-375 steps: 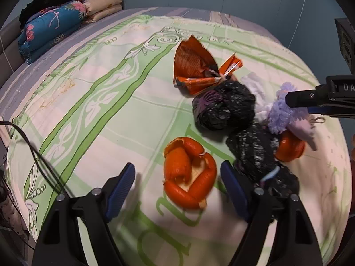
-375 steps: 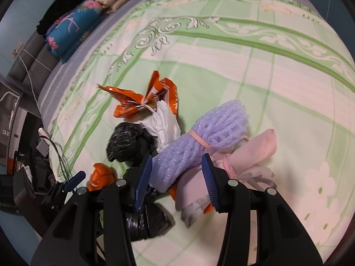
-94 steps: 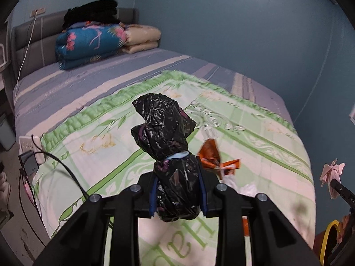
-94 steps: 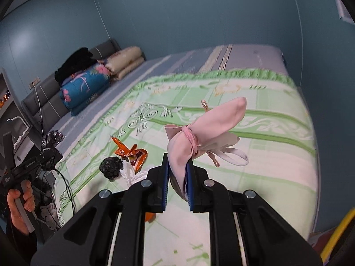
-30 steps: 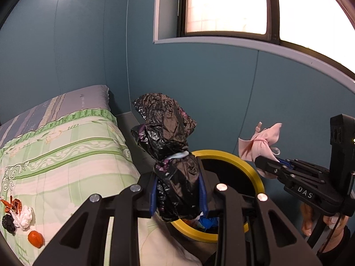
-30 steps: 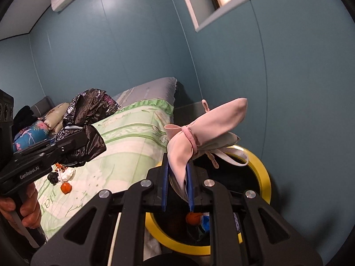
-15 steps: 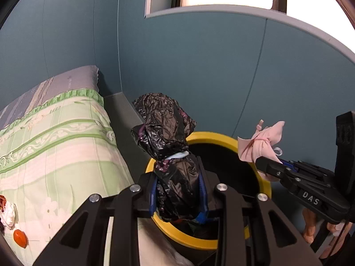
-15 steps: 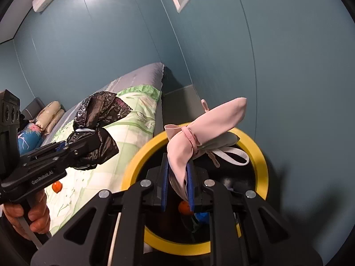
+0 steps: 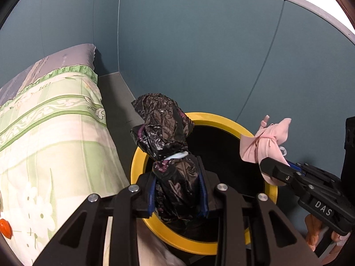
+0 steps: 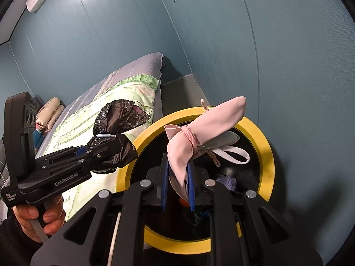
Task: Collect trash
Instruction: 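Open the left tool over the bin while the right tool opens to drop the pink cloth, then move both tools back from the bin to the remaining trash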
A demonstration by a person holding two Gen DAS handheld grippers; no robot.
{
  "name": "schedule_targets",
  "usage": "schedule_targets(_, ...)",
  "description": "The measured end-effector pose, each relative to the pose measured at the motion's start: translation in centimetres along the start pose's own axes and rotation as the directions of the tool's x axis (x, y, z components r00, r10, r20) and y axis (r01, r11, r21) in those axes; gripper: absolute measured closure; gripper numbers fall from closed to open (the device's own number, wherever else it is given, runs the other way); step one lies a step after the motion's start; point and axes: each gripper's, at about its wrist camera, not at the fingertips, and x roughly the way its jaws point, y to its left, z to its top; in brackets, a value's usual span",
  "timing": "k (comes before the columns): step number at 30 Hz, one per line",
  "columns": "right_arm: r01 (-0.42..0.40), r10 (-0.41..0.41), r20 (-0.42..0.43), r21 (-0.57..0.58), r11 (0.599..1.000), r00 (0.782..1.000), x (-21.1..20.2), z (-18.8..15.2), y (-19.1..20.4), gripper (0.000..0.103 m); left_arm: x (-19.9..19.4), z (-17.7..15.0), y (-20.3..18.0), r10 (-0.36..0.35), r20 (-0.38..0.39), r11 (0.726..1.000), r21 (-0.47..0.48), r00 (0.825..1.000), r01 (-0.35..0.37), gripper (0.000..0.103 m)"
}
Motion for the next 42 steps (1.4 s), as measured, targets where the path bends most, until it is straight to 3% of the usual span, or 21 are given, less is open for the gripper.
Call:
schedule_targets(8,0.007,-0.006,-0.02,0.012,1.0,1.0,0.6,0.6,0.0,0.083,0.8,-0.1,0.8,-0.017,-0.027,0.999,-0.046,0.999,0.016,0.069)
schedule_targets(16,0.022,-0.021,-0.015,0.017,1.0,1.0,0.5,0.8,0.2,0.074,0.1,0.2,2.3,-0.012,-0.008,0.996,-0.093,1.0,0.011,0.045)
schedule_targets(24,0.027,-0.027,0.051,-0.017,0.999,0.998,-1.5,0.9,1.4,0.062,-2.5,0.7,4.6,0.0,0.044,0.99,-0.144,0.999,0.006,0.03)
schedule_targets(28,0.002,0.004,0.085,-0.062,0.998,0.996,-2.5,1.0,2.9,0.054,-4.8,0.7,7.1,0.058,0.087,0.983,-0.181,0.994,-0.041,0.021)
schedule_targets(34,-0.071,0.087,0.099,-0.148,0.986,0.991,-2.7,1.0,7.0,0.042,-8.3,-0.4,11.9,0.159,0.115,0.962,-0.239,0.981,-0.128,0.017)
schedule_targets(42,-0.175,0.198,0.057,-0.273,0.946,0.979,-1.2,0.5,14.9,0.032,-13.7,-3.4,20.8,0.307,0.109,0.893,-0.376,0.945,-0.247,0.015)
